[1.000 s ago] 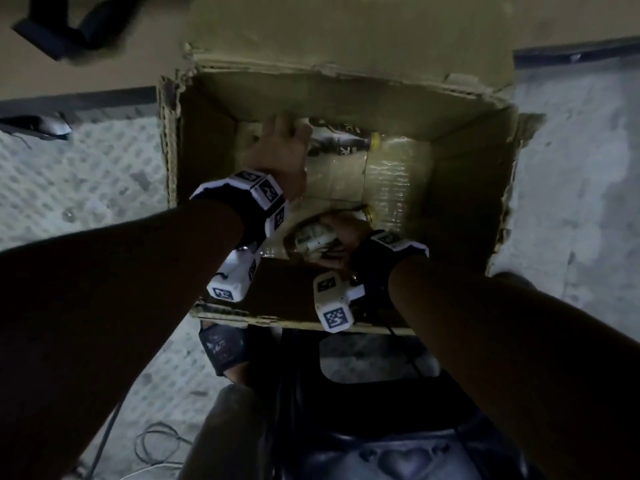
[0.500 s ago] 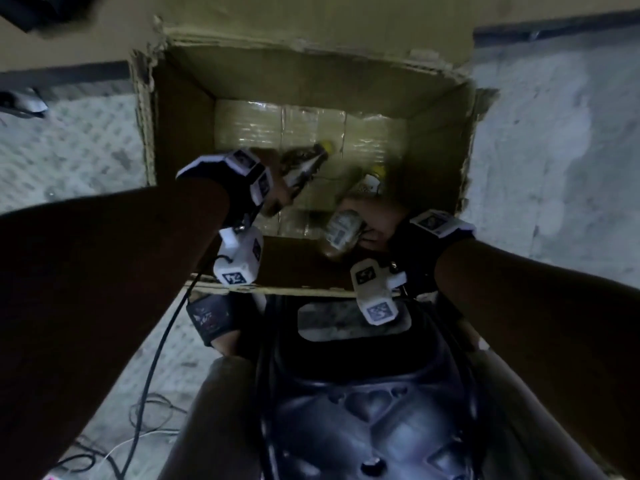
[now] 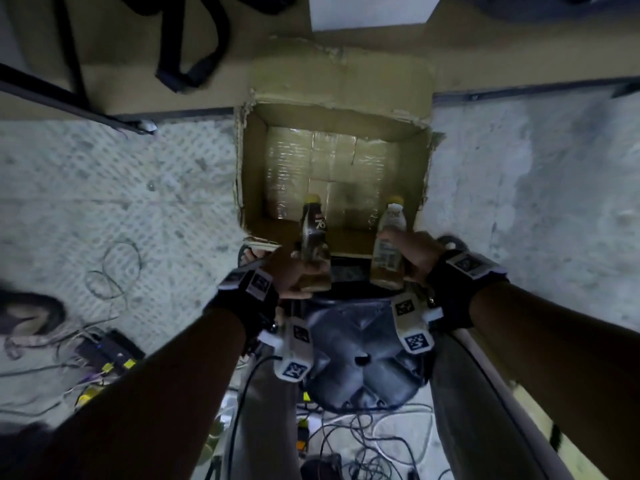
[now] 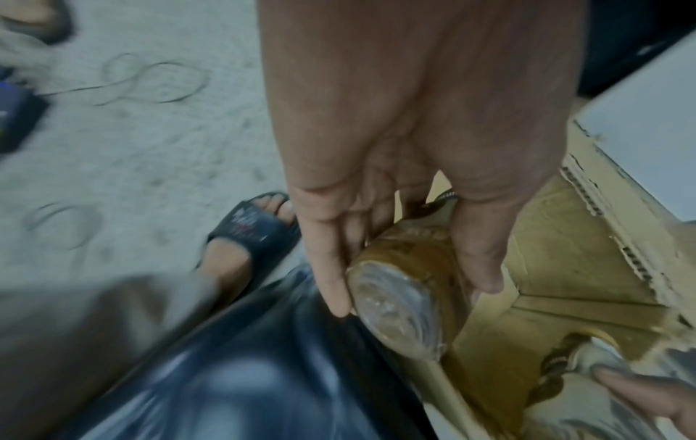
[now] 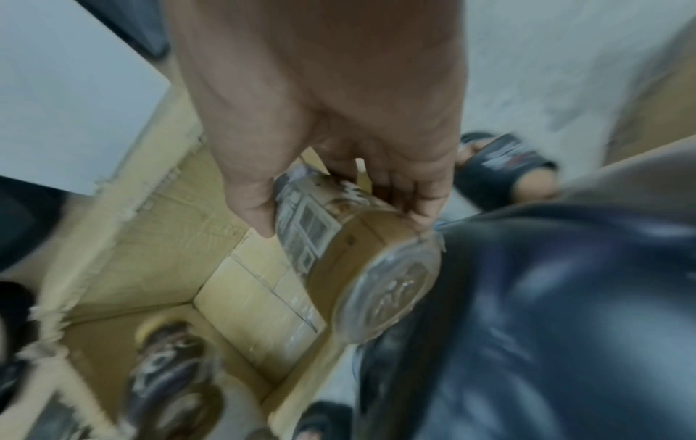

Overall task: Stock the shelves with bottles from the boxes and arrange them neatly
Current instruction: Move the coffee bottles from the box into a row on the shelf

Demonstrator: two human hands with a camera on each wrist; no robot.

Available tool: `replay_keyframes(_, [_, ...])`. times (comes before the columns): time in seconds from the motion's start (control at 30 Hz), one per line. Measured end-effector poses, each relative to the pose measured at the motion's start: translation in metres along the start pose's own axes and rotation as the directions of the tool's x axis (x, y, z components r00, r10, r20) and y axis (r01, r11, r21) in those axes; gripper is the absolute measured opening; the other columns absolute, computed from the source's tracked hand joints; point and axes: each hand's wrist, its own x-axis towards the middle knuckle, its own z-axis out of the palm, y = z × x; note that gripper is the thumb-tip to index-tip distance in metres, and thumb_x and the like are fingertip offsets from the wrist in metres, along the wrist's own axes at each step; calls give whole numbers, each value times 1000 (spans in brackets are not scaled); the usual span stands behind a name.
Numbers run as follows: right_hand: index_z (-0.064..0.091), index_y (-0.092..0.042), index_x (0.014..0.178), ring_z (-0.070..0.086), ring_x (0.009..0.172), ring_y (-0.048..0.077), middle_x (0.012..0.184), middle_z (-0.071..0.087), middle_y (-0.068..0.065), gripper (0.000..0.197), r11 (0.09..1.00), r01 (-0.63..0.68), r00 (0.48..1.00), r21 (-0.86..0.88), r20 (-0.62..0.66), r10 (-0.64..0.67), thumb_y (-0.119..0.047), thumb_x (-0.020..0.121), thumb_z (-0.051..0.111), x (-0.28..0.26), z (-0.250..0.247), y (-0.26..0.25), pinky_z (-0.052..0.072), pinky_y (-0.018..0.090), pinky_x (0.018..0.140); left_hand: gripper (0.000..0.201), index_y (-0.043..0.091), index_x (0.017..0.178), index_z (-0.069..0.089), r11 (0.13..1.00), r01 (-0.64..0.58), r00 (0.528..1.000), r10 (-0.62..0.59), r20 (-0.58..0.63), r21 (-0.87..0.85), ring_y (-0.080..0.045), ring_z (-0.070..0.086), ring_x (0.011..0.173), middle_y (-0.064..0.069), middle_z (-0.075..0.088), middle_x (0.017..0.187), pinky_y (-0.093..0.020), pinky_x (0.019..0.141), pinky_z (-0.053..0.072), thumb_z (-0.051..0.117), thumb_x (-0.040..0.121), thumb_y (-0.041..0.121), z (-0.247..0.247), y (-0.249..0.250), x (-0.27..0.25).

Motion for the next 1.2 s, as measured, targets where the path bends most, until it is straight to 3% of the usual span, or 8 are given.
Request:
replay_keyframes(0.17, [64,-5,116,68,101,38,111,70,20,54,999,-20,1000,-30,16,21,-41,78,75,-75,-21,14,51,58,96,31,13,113,56,999,-35,999,34,13,31,-32,67,99,-14,67,113,-47,84,56,71,86,12,30,-5,-71])
replay_keyframes(0.4, [64,-6,115,65,106,43,116,67,22,54,997,81,997,-5,20,-81,-41,75,76,-196,-55,13,49,61,97,30,30,88,55,977,-153,988,150,29,147,-13,62,78,-3,61,103,-29,71,57,77,80,12,50,27,-197])
replay_keyframes(0.53, [61,-2,120,66,104,41,115,68,20,71,989,144,989,33,34,-145,-42,63,76,-271,-73,6,50,58,97,39,6,115,62,973,-192,981,191,17,128,-36,66,104,-18,67,118,-48,95,52,77,80,7,69,49,-277])
replay_keyframes(0.63, [63,-3,117,68,102,41,110,71,20,51,977,207,975,39,74,-210,-33,77,75,-332,-84,-6,50,57,96,18,7,96,66,955,-267,964,265,36,132,-18,71,81,-6,74,90,-31,76,58,73,81,0,82,60,-324])
replay_keyframes(0.7, [64,-3,118,69,102,39,112,71,19,43,964,264,959,32,95,-266,-28,83,72,-366,-93,-12,52,56,95,20,12,95,65,935,-323,946,318,60,146,-9,69,74,4,73,83,-27,69,57,72,81,-1,93,68,-350])
replay_keyframes(0.83, [64,-5,123,71,101,30,110,73,13,39,933,353,916,66,180,-359,-22,88,69,-416,-117,-20,57,39,87,50,16,121,56,914,-375,927,371,56,157,-11,68,91,0,68,110,-29,78,58,76,77,0,111,85,-389])
replay_keyframes(0.93, [64,-6,123,70,102,30,113,73,15,35,903,416,880,110,202,-430,-20,91,66,-444,-135,-21,56,40,90,65,20,133,50,891,-406,914,395,93,202,-24,64,111,-5,67,121,-42,99,50,77,77,3,118,100,-410])
replay_keyframes(1.2, [66,-6,120,69,105,32,114,72,15,31,756,598,754,266,134,-643,-18,92,64,-491,-163,-40,56,46,92,43,29,122,59,791,-594,801,566,196,147,-21,69,105,2,71,114,-48,91,54,74,82,35,131,156,-458])
